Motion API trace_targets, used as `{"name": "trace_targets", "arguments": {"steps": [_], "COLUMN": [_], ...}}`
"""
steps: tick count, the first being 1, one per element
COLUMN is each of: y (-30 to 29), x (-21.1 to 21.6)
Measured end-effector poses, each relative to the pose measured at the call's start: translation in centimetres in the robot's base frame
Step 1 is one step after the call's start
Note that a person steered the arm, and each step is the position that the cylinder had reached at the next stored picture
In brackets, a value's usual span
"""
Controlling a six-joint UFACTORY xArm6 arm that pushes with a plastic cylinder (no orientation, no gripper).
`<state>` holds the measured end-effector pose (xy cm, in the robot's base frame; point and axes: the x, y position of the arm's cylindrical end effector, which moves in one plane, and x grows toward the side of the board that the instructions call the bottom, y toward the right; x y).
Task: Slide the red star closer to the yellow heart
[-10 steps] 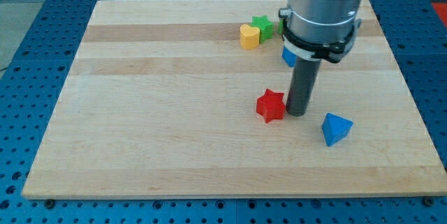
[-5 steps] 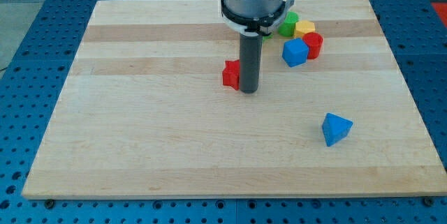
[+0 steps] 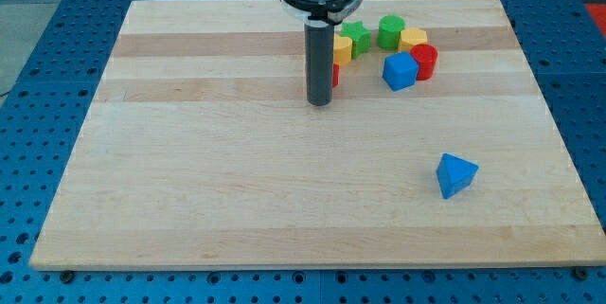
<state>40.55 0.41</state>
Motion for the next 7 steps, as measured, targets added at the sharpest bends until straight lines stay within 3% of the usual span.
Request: {"name": "trace_targets", "arguments": {"steps": [2, 6, 7], "y": [-2.6, 1.3, 1.2], "x": [1.8, -1.4, 2.4]}}
